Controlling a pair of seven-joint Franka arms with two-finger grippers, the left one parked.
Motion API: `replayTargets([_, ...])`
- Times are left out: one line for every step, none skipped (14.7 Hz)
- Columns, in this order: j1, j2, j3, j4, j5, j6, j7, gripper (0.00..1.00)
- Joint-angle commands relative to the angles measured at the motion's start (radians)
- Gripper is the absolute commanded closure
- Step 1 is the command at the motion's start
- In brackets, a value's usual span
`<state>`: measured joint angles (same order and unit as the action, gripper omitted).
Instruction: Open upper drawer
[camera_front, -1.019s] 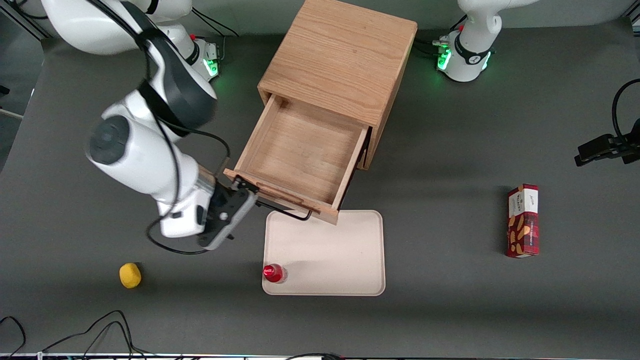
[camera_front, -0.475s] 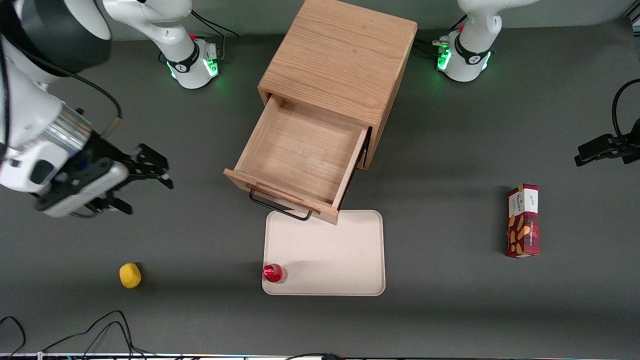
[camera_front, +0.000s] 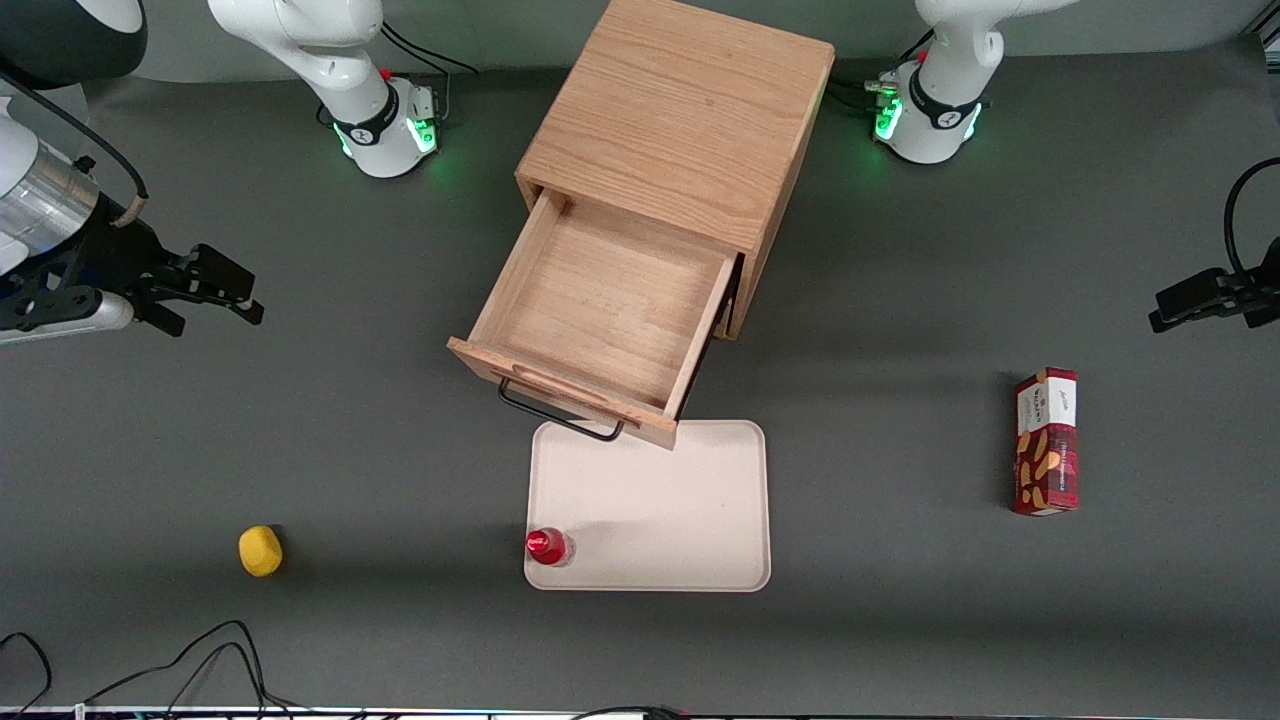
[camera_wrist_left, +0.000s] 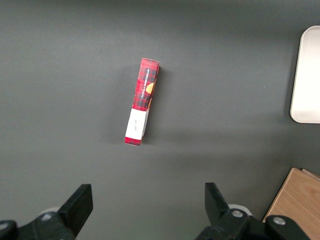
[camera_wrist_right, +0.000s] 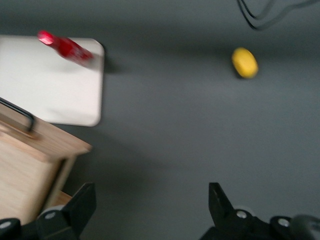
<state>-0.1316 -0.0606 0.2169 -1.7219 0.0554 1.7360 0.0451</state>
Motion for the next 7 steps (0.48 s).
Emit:
replayTargets([0.001, -0.047, 0.016, -0.051, -0.068, -0.051, 0.128, 0.0])
replayTargets([0.004, -0.044, 0.016, -0.041, -0.069, -0.077, 0.16, 0.0])
replayTargets([0.004, -0.042, 0.016, -0.028, -0.069, -0.097, 0.16, 0.0])
replayTargets([0.006, -0.042, 0.016, -0.018, -0.068, -0.111, 0.16, 0.0])
replayTargets([0.004, -0.039, 0.016, -0.013, -0.068, -0.116, 0.16, 0.0])
replayTargets([-0.002, -0.033, 0.015, -0.012, -0.068, -0.116, 0.156, 0.0])
replayTargets([-0.003, -0.03, 0.013, -0.012, -0.066, -0.115, 0.156, 0.0])
